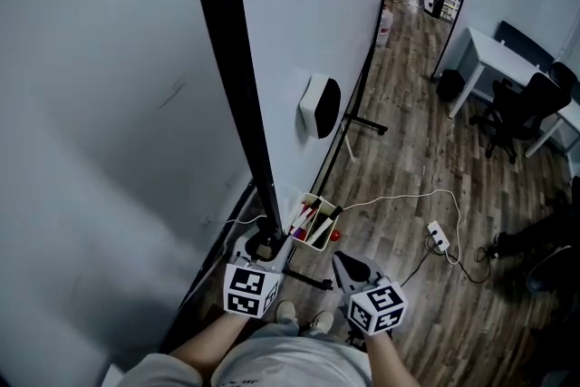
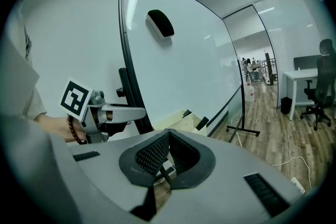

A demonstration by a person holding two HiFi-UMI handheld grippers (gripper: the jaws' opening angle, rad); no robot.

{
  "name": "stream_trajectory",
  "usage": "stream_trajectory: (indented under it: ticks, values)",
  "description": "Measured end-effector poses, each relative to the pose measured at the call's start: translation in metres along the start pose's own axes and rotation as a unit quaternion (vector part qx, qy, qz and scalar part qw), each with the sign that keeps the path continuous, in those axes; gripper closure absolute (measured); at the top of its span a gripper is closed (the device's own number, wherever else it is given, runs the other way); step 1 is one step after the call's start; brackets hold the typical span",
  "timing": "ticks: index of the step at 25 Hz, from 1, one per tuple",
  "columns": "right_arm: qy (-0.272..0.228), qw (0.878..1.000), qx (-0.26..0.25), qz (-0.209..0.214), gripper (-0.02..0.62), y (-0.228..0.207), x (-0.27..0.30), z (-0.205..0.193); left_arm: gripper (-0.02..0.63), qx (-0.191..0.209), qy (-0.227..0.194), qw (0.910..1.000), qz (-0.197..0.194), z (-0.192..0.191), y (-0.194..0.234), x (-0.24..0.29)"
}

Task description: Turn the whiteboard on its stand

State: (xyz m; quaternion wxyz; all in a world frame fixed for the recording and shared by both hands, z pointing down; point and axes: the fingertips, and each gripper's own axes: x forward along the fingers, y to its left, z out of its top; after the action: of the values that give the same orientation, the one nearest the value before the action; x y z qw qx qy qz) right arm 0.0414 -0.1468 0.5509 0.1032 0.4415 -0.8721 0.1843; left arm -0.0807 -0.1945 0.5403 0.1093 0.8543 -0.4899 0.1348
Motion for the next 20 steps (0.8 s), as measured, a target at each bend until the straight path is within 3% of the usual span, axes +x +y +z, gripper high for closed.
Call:
stream_trajectory:
  ticks: [7,20]
  values:
    - [-0.002,1.0,-0.002,0.01,0.6,0.011,-0.011,0.017,0.405,0.001,0.004,1.0,0.003,0.008,-0.009,-0.028]
    - [-0.003,1.0,0.0,0.018,0.6,0.018,-0.019,0.016,0.403,-0.009,0.004,0.9998,0.015,0.009,-0.01,-0.035]
